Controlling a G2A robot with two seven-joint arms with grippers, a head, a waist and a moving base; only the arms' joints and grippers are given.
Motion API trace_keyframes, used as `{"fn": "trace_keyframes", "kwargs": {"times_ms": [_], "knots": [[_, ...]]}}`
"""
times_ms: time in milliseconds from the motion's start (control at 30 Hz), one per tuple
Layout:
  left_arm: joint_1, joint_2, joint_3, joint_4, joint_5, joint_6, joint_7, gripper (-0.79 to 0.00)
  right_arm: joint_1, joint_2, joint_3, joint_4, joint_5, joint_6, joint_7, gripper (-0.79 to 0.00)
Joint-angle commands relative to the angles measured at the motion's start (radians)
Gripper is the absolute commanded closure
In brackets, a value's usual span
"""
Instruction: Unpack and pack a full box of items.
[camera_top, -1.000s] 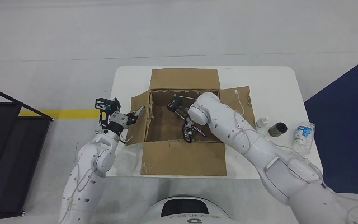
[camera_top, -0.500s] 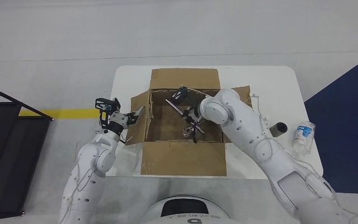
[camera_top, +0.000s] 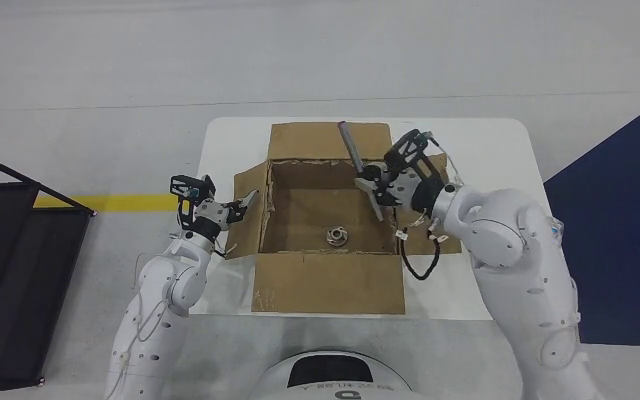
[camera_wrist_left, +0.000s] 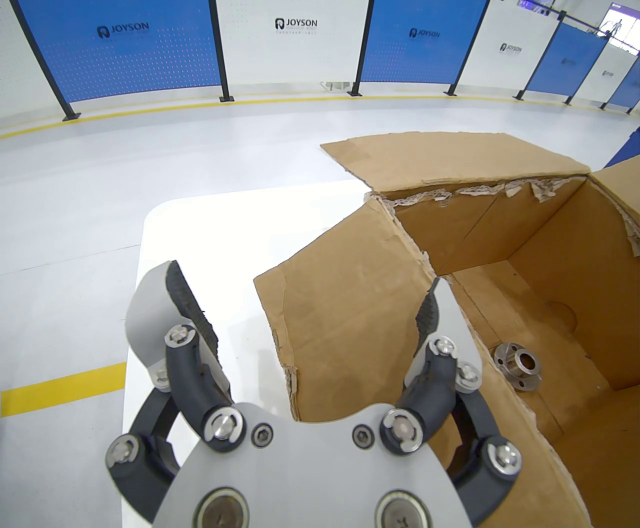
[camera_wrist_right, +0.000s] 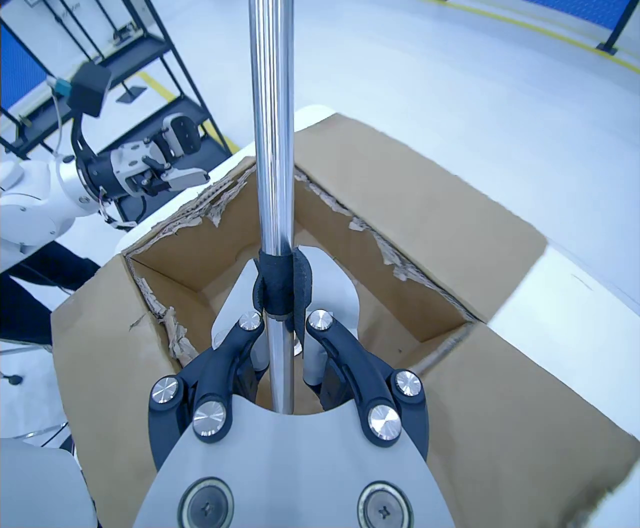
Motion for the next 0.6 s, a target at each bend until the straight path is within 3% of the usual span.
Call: {"fn": "trace_keyframes", "kwargs": {"times_ms": [0,267,567], "knots": [[0.000,0.000,0.000,0.000,0.000,0.000,0.000,-0.785,-0.072,0.008,0.103,-0.069,0.009,0.019,-0.016,0.000],[0.000,0.000,0.000,0.000,0.000,0.000,0.000,-0.785,-0.299,0.018,0.326,-0.263,0.030,0.097,-0.064,0.000],[0.000,0.000,0.000,0.000,0.000,0.000,0.000,-0.785,-0.299,0.018,0.326,-0.263,0.030,0.097,-0.064,0.000]]}}
